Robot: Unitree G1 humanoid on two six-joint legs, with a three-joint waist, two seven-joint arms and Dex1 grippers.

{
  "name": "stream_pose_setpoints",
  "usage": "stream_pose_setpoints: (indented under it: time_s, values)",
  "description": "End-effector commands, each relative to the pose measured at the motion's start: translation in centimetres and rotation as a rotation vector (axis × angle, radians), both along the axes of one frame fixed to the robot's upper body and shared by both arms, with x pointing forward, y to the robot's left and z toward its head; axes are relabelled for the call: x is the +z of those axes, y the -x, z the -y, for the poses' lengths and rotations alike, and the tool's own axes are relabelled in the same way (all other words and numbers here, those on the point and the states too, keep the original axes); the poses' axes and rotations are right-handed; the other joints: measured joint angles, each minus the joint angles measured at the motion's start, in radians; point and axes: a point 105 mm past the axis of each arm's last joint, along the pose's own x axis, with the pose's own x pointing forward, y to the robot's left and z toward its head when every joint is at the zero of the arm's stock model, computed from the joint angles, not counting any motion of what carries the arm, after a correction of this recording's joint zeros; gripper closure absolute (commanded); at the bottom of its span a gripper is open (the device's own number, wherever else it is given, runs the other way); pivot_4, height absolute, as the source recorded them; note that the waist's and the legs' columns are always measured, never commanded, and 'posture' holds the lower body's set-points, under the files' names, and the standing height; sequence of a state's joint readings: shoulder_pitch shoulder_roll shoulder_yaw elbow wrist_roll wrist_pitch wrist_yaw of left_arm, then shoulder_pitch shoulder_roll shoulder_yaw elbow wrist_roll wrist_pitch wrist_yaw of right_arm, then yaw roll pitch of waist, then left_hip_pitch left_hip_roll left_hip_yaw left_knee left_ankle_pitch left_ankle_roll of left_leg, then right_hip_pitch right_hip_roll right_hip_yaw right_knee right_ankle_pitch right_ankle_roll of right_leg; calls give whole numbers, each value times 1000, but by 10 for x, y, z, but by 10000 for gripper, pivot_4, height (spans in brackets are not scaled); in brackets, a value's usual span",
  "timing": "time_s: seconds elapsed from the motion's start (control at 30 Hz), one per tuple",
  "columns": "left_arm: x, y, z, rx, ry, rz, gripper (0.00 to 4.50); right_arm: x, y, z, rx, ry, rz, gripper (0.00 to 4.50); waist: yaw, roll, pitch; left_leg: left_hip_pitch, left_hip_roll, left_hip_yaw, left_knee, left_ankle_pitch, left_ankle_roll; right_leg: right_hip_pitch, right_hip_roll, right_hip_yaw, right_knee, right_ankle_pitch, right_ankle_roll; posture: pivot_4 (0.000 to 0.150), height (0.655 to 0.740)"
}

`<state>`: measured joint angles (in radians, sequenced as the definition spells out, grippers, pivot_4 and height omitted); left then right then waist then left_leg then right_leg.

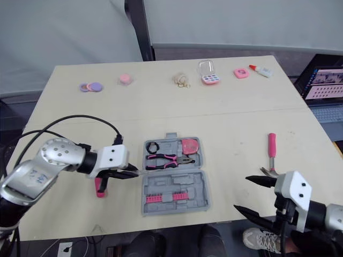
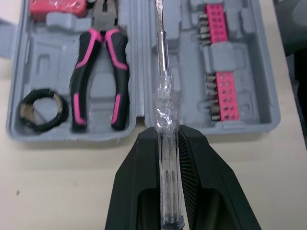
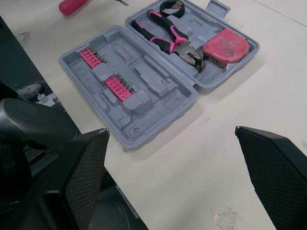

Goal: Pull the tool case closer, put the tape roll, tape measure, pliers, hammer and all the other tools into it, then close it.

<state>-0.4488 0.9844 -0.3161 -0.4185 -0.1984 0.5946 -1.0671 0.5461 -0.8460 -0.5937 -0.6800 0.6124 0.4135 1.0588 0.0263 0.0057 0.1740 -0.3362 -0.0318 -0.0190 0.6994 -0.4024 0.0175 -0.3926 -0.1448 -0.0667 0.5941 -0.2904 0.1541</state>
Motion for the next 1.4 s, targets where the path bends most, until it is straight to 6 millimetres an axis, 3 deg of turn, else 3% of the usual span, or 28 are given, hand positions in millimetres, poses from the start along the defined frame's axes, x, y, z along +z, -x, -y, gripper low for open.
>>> stream_pose_setpoints:
  time_s: [0.03,0.5,1.4]
  values:
    - [-1,2,14,-45,-21,6,44170,7,4,-4,34,18,41,0,0,0,0,0,0,0,0,0,0,0,0,0,0,0,0,1500,7400]
    - [-12,-16,69,-67,-73,-3,44170,7,5,-5,22,13,49,0,3,-1,0,-1,-1,0,1,0,1,0,0,0,1,0,0,1500,7400]
    - [-35,-22,78,37,-197,-61,44170,7,9,1,-17,28,50,0,3,-1,0,-1,-1,-1,2,1,1,0,0,1,1,0,0,1500,7400]
